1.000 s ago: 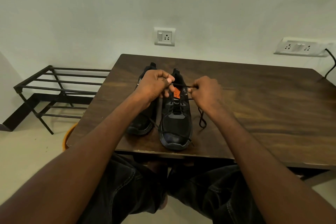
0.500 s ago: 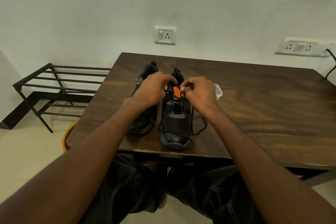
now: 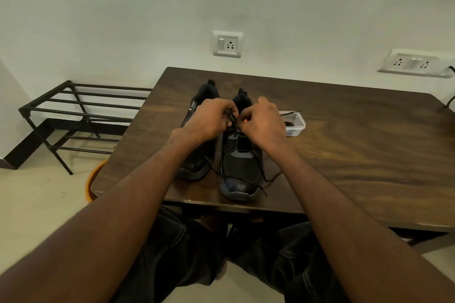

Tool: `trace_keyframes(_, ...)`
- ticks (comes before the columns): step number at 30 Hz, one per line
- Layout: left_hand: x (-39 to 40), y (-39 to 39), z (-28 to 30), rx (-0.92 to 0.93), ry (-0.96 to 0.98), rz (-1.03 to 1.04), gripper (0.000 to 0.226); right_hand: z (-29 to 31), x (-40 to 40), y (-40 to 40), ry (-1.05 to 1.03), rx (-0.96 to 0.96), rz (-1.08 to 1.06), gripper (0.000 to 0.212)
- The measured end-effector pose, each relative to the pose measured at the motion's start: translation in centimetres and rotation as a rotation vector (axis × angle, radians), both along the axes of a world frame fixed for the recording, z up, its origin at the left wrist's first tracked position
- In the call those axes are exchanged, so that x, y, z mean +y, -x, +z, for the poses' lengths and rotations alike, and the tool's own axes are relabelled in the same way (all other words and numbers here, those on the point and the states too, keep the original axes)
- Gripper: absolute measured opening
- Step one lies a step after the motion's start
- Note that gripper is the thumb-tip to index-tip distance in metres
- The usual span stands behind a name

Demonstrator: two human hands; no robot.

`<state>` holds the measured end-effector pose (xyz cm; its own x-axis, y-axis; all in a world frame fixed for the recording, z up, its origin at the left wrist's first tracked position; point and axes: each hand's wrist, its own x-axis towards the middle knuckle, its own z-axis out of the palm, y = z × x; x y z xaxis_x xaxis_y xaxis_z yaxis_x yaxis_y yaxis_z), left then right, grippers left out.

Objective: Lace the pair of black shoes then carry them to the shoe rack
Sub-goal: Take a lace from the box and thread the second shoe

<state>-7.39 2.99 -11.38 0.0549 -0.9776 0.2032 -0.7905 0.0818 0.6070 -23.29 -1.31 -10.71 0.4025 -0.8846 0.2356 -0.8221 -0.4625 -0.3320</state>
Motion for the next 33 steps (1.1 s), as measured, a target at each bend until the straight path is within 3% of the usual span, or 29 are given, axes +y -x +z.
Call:
trace_keyframes(4, 0.2, -0.3, 0.0, 0.015, -0.006, -0.01, 0.028, -0.5, -0.9, 0.9, -0.202, -0.232, 0.03, 0.012)
trace_keyframes(12, 0.3, 0.0, 0.1, 0.026, -0.007, -0.007, 0.025, -1.2, -0.8, 0.4, -0.238, -0.288, 0.034, 0.011)
trace_keyframes(18, 0.7, 0.0, 0.3, 0.051, -0.002, -0.005, 0.026, -0.9, -1.2, 1.2, -0.462, -0.445, 0.048, 0.014)
trace_keyframes(23, 0.6, 0.1, 0.2, 0.065, -0.016, 0.004, 0.028, -1.2, -1.0, 0.7, -0.297, -0.304, 0.067, 0.016)
trace_keyframes(29, 0.4, 0.0, -0.1, 0.07, -0.018, 0.026, 0.034, -1.0, -1.3, 1.4, -0.35, -0.326, 0.075, 0.013)
trace_keyframes(33, 0.3, -0.2, -0.2, 0.122, -0.056, 0.075, 0.03, -1.8, -1.1, 0.7, -0.206, -0.22, -0.007, 0.008)
